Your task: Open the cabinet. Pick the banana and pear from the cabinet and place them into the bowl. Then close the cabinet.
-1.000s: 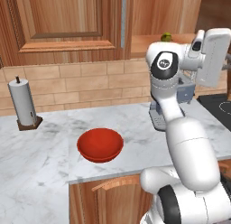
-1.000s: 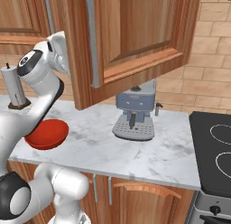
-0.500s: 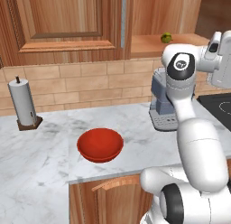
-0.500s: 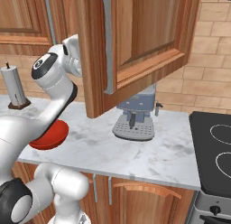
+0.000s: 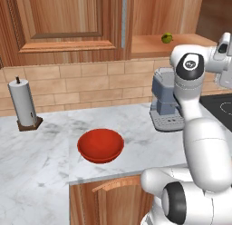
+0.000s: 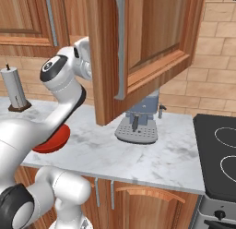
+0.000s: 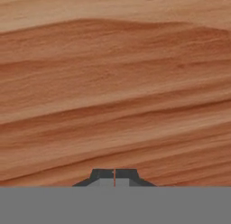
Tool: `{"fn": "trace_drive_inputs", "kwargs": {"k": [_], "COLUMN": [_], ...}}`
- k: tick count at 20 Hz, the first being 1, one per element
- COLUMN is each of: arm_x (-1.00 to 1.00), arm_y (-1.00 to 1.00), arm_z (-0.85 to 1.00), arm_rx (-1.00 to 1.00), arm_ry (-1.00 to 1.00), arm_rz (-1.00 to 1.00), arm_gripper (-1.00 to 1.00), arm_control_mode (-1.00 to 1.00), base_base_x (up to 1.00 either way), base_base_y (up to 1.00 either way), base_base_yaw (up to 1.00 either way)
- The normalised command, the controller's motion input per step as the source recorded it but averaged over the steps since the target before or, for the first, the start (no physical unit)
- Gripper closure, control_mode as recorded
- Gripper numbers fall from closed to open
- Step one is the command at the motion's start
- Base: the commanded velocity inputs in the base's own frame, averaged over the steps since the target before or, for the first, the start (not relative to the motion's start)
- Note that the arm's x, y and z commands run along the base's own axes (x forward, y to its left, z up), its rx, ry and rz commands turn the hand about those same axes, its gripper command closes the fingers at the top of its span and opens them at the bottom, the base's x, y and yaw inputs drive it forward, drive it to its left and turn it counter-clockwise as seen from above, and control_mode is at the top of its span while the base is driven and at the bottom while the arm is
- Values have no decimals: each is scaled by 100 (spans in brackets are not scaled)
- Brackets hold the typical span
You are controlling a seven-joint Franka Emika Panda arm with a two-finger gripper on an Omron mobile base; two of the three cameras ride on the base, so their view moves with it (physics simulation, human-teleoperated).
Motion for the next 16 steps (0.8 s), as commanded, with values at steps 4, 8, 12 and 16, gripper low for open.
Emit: {"fn": "trace_drive_inputs", "kwargs": {"k": [4, 8, 12, 16], "arm_x": [0, 0, 0, 0], "arm_y": [-19, -12, -5, -16], "arm_z": [-6, -5, 0, 0], "arm_rx": [0, 0, 0, 0], "arm_ry": [0, 0, -8, -8], "arm_rz": [0, 0, 0, 0], "arm_gripper": [100, 100, 100, 100], "arm_control_mode": [-100, -100, -100, -100], "base_base_x": [0, 0, 0, 0], "base_base_y": [0, 0, 0, 0], "base_base_yaw": [0, 0, 0, 0]}}
